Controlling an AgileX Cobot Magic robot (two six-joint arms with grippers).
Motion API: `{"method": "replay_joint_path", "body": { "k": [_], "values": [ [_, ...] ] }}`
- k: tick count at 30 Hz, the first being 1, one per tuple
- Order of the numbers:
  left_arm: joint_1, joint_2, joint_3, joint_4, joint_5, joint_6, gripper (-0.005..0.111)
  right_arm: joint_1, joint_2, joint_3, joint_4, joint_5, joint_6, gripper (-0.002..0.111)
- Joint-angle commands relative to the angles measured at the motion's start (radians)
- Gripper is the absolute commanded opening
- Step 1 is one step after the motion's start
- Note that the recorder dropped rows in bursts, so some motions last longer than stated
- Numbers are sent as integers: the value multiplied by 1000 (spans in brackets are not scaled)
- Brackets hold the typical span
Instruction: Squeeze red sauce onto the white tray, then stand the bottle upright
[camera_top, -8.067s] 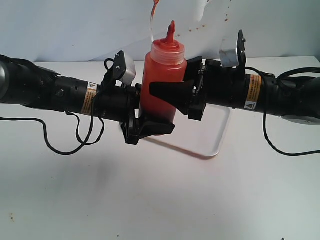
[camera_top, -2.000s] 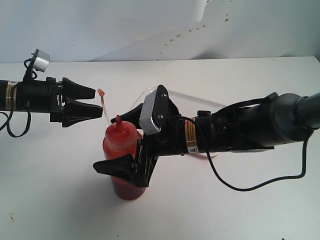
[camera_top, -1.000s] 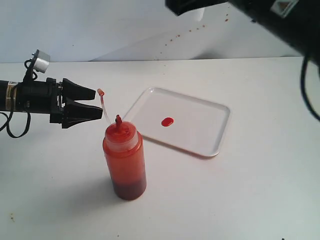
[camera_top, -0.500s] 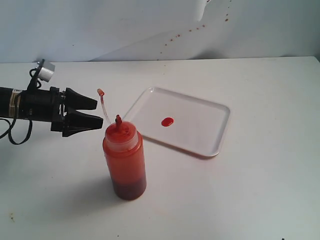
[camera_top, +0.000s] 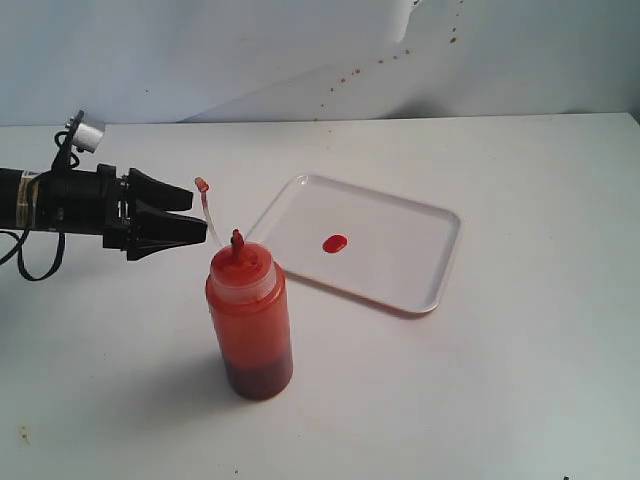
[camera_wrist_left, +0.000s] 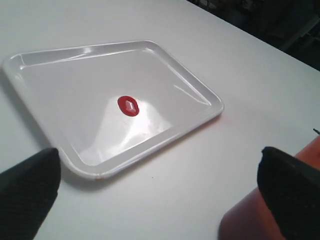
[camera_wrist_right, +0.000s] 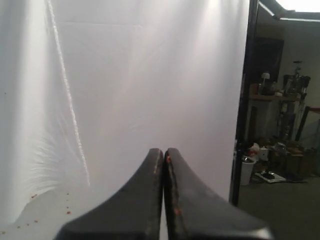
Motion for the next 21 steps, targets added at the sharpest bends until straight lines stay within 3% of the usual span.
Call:
{"method": "replay_joint_path", "body": {
  "k": [1, 14, 21],
  "values": [
    [-6, -33, -3, -24, -9, -37, 105, 1, -79, 78, 33, -47, -72, 0],
    [-6, 5, -3, -21, -9, -68, 105, 1, -144, 469, -7, -44, -89, 0],
    [-6, -40, -3, -47, -9, -125, 104, 1, -212, 545, -204, 104, 161, 0]
  ]
}}
